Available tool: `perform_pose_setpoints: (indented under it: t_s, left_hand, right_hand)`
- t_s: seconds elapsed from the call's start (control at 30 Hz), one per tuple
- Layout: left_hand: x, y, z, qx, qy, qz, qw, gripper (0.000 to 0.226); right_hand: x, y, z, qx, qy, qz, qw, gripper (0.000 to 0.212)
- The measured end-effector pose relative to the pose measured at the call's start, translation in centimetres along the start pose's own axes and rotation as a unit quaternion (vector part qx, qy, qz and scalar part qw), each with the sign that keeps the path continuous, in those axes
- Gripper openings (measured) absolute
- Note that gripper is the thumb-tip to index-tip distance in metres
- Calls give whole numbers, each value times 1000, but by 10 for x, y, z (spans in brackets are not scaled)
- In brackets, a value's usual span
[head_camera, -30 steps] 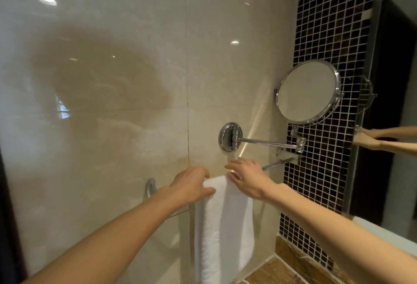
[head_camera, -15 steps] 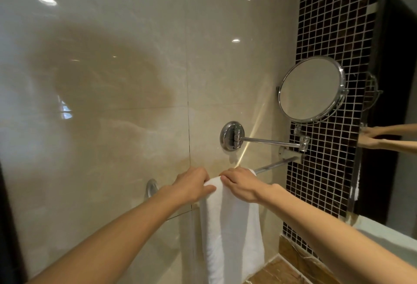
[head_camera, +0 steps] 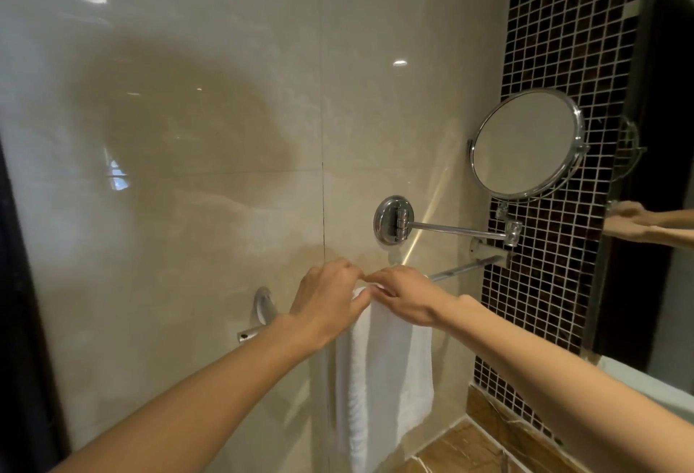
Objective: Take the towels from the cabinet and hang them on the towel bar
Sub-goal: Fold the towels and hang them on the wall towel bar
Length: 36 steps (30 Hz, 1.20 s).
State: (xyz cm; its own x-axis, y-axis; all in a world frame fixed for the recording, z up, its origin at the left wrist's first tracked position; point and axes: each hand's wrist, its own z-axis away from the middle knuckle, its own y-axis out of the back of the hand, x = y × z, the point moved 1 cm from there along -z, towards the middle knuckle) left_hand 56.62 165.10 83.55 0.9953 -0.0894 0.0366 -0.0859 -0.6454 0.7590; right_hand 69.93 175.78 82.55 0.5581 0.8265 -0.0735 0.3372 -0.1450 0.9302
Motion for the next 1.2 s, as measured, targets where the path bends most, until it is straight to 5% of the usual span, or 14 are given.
perform_pose_setpoints:
  t_s: [0.2, 0.27, 0.47, 0.87, 1.2]
  left_hand:
    - [17, -9, 34, 124, -36, 121, 984, 19]
    - [20, -19, 49, 124, -42, 131, 983, 23]
    - [8, -59, 98, 42, 45, 137, 989, 16]
    - [-5, -130, 148, -59, 206, 183, 960, 42]
    - [-1, -209, 179, -169, 345, 334, 861, 58]
  right_hand:
    - [-18, 1, 1, -40, 13, -22, 999, 9]
    - [-21, -2, -1, -19, 5, -32, 999, 19]
    - [-24, -9, -2, 11, -28, -32, 999, 34]
    - [-22, -19, -4, 44, -35, -29, 998, 33]
    - [-25, -25, -4, 57, -50, -16, 997, 32]
